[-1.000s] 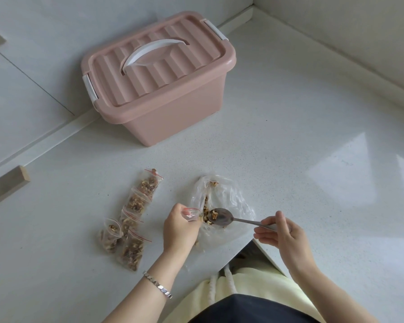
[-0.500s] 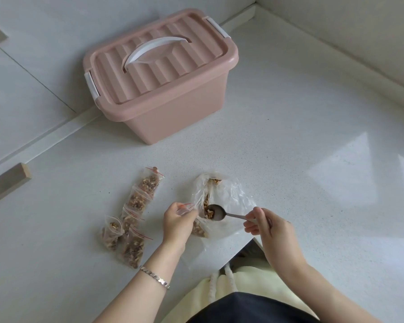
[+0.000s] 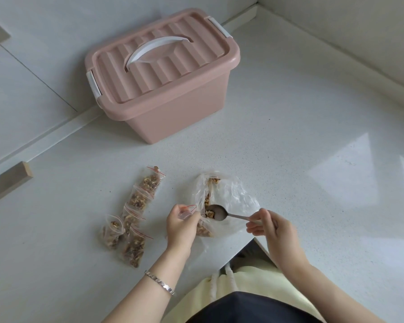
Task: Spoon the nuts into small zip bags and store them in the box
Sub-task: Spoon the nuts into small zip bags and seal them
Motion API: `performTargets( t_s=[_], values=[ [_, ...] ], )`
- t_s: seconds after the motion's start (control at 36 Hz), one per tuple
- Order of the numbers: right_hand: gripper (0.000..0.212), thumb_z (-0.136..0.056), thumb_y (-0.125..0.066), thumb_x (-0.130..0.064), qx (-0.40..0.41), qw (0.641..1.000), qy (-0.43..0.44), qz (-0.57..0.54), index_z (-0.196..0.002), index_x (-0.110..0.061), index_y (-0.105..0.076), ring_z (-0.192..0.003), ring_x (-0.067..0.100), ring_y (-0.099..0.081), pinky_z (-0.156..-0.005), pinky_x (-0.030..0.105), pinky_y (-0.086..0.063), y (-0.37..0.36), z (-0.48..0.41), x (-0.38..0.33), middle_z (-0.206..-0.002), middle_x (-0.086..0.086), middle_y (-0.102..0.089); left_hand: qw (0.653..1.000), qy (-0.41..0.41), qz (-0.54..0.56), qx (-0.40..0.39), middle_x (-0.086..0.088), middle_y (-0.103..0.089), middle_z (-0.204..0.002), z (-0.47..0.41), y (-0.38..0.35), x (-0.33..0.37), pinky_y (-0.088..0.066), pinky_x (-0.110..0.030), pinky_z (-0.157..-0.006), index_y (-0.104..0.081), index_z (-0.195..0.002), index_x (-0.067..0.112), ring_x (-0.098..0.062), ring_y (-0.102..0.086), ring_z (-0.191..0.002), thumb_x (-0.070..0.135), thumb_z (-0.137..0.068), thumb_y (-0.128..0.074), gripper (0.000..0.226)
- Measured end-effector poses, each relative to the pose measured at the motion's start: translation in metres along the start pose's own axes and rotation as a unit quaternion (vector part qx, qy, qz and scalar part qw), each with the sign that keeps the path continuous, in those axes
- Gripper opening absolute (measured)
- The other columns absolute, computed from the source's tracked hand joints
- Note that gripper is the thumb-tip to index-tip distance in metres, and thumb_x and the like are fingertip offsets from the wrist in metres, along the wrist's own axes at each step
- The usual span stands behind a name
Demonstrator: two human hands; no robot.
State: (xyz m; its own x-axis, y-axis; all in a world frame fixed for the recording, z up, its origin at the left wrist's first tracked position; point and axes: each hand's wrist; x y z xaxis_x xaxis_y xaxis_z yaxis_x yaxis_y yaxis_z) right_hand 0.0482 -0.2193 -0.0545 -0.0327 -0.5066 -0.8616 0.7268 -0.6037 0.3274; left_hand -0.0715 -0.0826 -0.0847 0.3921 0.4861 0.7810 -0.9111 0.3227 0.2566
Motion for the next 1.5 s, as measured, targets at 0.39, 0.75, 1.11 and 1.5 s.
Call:
performTargets(
  t_s=[0.39,0.75,1.11,1.5],
  values=[
    [0.030,-0.096,-0.039,-0.026,-0.012,1.000,-0.005,-0.007,-0.079,-0.023,-0.064,-0.069,0.006,-0.067,-0.067,0.014,-0.052,-0.005,0.000,0.001,-0.071,-0.002,-0.070,0.998,-0.048,0.013,-0.041,0.002,-0.054,-0.069,0.008,0.002,0.001,-0.038,-0.008,-0.049,-0.051,-0.072,0.013,-0.010,-0.046,-0.061,-0.009,-0.079,-0.055,0.024],
    [0.040,-0.099,-0.033,-0.030,-0.034,0.884,-0.282,-0.371,-0.088,0.000,-0.057,-0.065,0.025,-0.070,-0.062,0.028,-0.059,0.013,-0.017,0.027,-0.073,0.020,-0.069,0.993,-0.075,-0.053,-0.069,-0.001,-0.058,-0.073,0.007,0.000,-0.002,-0.041,-0.007,-0.050,-0.053,-0.074,0.013,-0.013,-0.054,-0.065,-0.007,-0.077,-0.061,0.022],
    [0.042,-0.096,-0.033,-0.033,-0.022,0.913,-0.191,-0.361,-0.088,0.000,-0.058,-0.068,0.026,-0.070,-0.060,0.026,-0.058,0.032,-0.008,0.016,-0.074,0.020,-0.069,0.959,-0.181,-0.209,-0.061,0.000,-0.059,-0.090,-0.003,0.012,-0.013,-0.042,-0.008,-0.060,-0.048,-0.081,0.023,-0.007,-0.057,-0.077,0.007,-0.075,-0.069,0.027],
    [0.025,-0.092,-0.045,-0.037,-0.056,0.985,0.159,0.045,-0.075,-0.034,-0.063,-0.075,0.001,-0.065,-0.070,0.011,-0.048,0.010,0.018,-0.028,-0.082,-0.016,-0.069,0.965,-0.181,-0.158,-0.100,-0.003,-0.056,-0.097,0.001,0.004,-0.022,-0.042,-0.005,-0.066,-0.050,-0.090,0.021,-0.011,-0.054,-0.087,0.013,-0.075,-0.072,0.028]
  ],
)
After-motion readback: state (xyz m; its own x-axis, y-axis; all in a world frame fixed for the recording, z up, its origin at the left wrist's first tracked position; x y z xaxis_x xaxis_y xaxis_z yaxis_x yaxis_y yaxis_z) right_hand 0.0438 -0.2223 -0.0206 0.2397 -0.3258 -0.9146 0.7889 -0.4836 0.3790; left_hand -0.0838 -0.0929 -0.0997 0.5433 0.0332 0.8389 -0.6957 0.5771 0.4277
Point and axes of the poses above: each hand's wrist, its own z-axis away from the middle knuckle, its own y-axis out of the back of the hand, x = y × z
